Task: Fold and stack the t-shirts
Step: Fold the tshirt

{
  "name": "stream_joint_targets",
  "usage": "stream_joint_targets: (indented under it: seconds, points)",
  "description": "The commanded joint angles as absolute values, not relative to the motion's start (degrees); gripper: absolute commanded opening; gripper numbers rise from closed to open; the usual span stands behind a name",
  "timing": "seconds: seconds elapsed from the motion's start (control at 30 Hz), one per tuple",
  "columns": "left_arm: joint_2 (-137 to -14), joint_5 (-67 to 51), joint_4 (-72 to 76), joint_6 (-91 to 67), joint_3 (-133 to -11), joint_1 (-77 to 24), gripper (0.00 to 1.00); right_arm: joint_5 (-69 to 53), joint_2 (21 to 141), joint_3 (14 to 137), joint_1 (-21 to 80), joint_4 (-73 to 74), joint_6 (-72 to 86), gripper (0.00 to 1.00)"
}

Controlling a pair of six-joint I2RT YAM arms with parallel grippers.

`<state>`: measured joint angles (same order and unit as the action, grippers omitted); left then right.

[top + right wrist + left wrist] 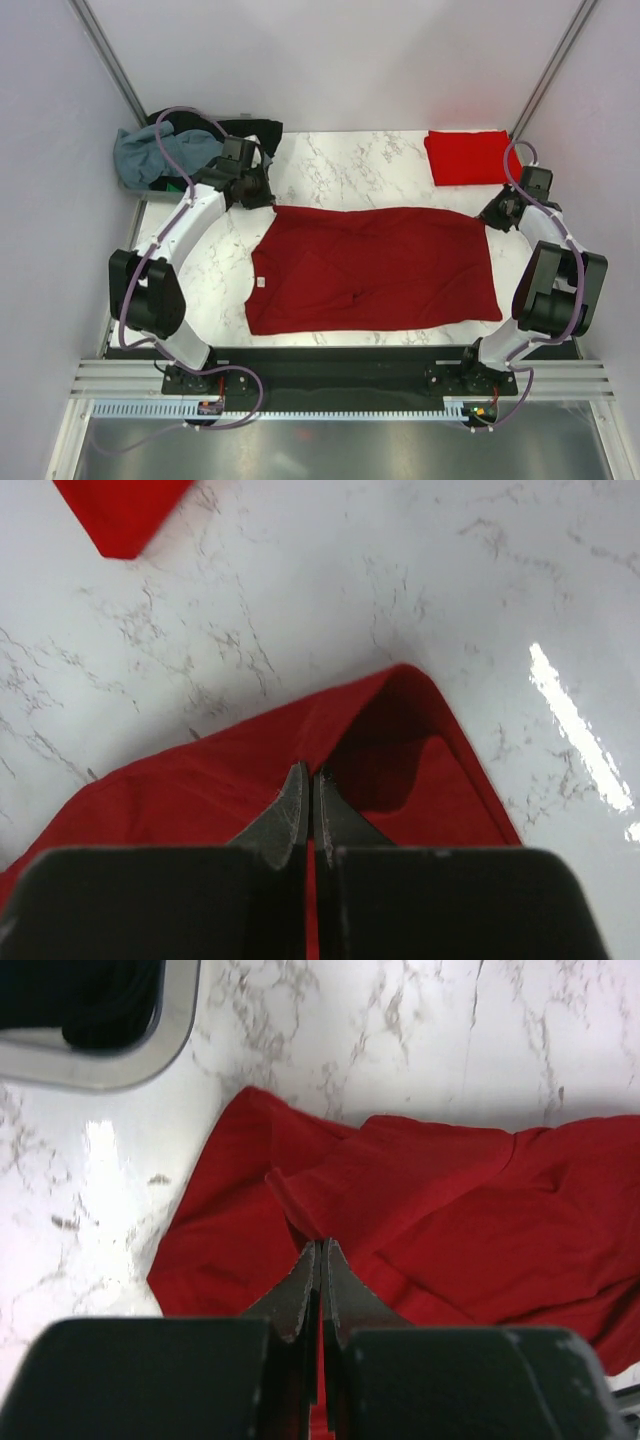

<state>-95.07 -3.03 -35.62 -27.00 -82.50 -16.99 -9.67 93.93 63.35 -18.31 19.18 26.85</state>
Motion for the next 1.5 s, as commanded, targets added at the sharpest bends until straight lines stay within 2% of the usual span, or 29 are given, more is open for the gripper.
stream_joint_targets:
  seconds: [0.0, 0.5, 0.87, 1.17, 1.47]
  points:
    - [-88.5, -1.2, -34.0, -29.5, -78.3, -17.1, 0.02, -12.9, 89.7, 61.4, -18.8, 16.6, 28.0, 0.0]
    - [-72.3, 1.1, -33.8, -34.0, -58.9, -20.5, 0.02, -12.7, 78.6, 52.7, -23.7, 15.1, 31.4, 0.0]
    - [-67.9, 3.6, -34.2, -35.9, -56.0, -24.0, 0.02, -17.1, 74.7, 48.6, -28.8, 13.5, 33.9, 0.0]
    - [-60.3, 7.5, -37.3, -34.9, -53.4, -24.1, 0.02, -19.2, 72.5, 46.5, -29.3, 13.6, 34.5, 0.0]
    - [-55.5, 6.1, -38.9, -36.2, -48.5, -24.1, 0.02, -17.8, 67.8, 42.4, -29.4, 14.6, 35.0, 0.0]
